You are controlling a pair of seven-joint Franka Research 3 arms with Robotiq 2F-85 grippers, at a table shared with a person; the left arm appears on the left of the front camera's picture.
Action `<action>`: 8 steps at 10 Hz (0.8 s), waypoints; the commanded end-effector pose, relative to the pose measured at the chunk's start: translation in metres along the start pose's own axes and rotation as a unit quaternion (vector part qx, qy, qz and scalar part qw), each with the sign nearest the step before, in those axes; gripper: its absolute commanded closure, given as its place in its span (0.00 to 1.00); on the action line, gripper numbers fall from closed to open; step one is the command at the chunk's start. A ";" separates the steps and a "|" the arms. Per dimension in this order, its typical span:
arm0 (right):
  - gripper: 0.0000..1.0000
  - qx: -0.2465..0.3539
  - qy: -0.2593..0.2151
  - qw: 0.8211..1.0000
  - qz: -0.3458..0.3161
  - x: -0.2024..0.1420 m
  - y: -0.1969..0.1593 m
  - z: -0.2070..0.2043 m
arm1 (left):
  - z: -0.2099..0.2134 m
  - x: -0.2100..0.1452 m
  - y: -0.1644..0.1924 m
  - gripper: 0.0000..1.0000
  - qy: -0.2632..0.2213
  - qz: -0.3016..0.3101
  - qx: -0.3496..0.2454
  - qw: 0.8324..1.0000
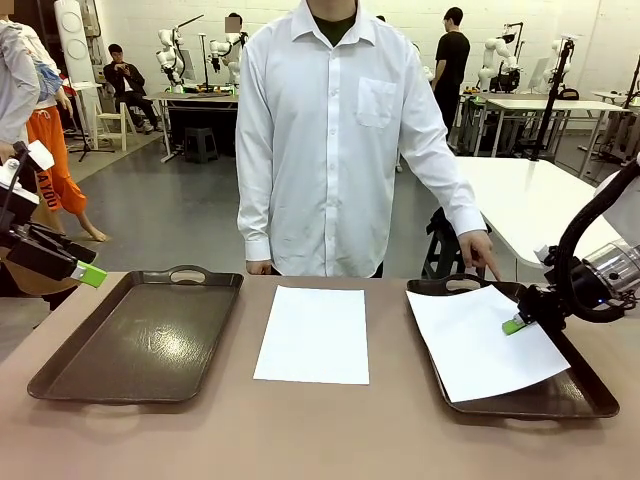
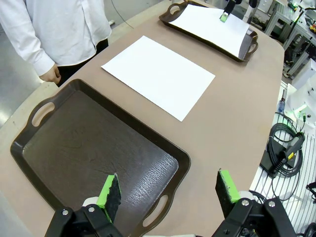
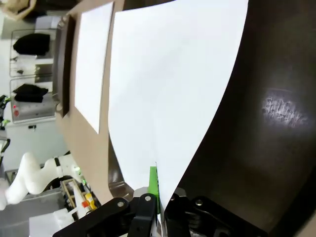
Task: Sort the A4 documents.
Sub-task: Place the A4 Paper in the designated Handle tray.
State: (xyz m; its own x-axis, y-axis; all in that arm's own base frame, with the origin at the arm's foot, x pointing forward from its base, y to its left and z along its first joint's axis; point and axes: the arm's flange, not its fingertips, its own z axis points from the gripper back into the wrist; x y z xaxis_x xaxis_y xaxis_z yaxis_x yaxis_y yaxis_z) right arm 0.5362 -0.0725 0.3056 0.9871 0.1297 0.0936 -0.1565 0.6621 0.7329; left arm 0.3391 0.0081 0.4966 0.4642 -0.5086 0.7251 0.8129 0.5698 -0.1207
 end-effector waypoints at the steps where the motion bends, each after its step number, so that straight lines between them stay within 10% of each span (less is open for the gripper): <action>1: 0.99 -0.038 0.003 0.999 -0.022 -0.005 0.002 0.002 | 0.000 -0.001 0.002 0.00 -0.007 -0.006 -0.006 1.000; 8: 0.99 -0.084 0.014 0.995 -0.059 -0.006 -0.005 -0.004 | 0.000 -0.001 0.002 0.00 -0.007 -0.006 -0.006 1.000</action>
State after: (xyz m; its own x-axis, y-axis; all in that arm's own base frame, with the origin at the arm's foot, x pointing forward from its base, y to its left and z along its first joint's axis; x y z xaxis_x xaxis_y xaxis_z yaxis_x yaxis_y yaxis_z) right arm 0.5363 -0.0801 0.3000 0.9965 0.0795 0.0240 -0.0761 0.7591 0.6465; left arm 0.3391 0.0081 0.4966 0.4642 -0.5086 0.7251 0.8129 0.5698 -0.1207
